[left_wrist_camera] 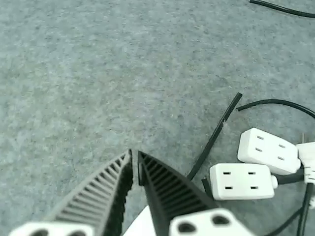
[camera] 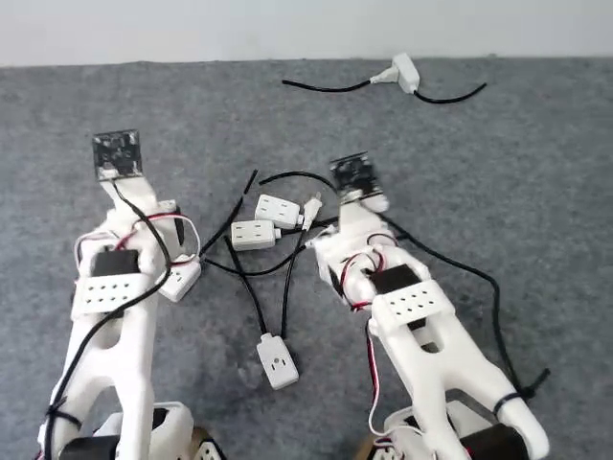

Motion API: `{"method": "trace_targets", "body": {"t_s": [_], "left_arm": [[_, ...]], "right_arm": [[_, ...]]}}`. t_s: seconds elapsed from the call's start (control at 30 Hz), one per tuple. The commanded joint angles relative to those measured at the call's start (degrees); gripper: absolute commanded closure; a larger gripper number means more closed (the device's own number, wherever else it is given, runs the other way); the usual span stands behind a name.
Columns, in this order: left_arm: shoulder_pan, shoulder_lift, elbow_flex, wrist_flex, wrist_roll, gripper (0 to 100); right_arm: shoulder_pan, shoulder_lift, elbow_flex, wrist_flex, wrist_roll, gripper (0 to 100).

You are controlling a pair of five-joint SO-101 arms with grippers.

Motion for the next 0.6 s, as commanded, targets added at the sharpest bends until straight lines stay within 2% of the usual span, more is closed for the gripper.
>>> {"method": "trace_targets", "body": {"t_s": [0.0,0.07,0.27,0.5,0.57], "left_arm": [[-0.6,-0.3,0.9,-6.2,0.4,98],[-0.7,-0.3,1.0,-6.0,0.5,94],[-1.2,-0.3,1.3,-6.0,0.7,70],[-5.7,-0.3,0.8,-6.4,5.5,70],[-6.2,-0.3,0.5,-6.4,6.0,70]], "right_arm": [[-0.4,0.0,-6.5,-0.2,-7.5,91.6],[-1.5,3.5,-9.0,-0.2,-8.5,93.8],[-4.2,18.5,-20.6,0.2,-8.6,93.9],[-6.3,33.5,-33.2,0.3,-8.7,94.0],[-6.8,37.0,-37.0,0.3,-10.7,94.0]]}}
